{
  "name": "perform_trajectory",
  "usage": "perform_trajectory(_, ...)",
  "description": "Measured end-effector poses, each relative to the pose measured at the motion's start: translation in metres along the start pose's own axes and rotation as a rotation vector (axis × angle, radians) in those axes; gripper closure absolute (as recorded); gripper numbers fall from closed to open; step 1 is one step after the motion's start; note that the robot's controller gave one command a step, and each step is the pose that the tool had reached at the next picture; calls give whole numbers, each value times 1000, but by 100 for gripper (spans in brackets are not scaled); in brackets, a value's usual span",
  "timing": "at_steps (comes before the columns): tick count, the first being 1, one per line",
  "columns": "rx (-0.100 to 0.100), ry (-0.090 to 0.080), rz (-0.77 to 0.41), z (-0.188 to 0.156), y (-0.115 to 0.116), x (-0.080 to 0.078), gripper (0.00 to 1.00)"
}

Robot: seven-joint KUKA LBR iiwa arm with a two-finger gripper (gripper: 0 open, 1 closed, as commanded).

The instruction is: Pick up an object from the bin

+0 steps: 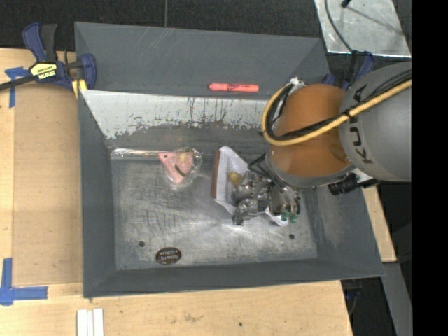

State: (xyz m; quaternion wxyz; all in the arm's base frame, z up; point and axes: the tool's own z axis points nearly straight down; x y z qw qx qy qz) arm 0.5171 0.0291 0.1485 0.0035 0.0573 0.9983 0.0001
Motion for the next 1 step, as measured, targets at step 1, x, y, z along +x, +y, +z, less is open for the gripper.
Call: perform_trajectory(1, 0, 7, -144, -101, 23, -21, 100)
